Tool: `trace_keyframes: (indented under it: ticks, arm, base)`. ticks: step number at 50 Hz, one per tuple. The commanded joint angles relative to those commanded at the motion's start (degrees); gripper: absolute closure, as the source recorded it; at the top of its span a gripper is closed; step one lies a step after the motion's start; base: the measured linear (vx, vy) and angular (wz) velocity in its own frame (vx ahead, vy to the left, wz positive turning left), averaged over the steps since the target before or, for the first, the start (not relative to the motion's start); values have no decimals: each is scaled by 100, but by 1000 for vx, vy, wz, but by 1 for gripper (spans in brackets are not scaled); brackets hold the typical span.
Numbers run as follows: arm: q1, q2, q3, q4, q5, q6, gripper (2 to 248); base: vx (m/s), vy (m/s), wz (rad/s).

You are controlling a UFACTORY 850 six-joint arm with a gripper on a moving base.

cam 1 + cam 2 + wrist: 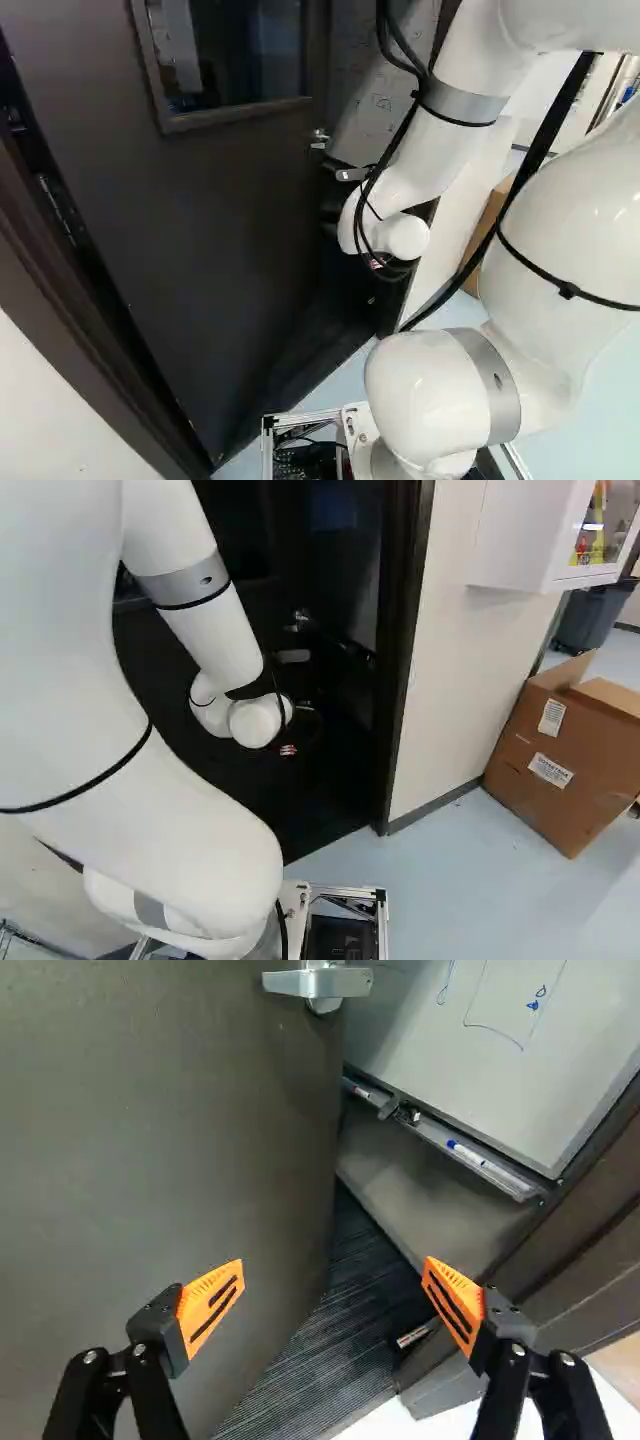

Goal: Open the door and move inside

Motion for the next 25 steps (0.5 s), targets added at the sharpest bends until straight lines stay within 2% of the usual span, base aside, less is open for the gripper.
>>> trace_keyframes:
  ticks: [25]
  arm:
    - [15,-36,-35,0,0,0,3]
  base:
    - [66,41,-9]
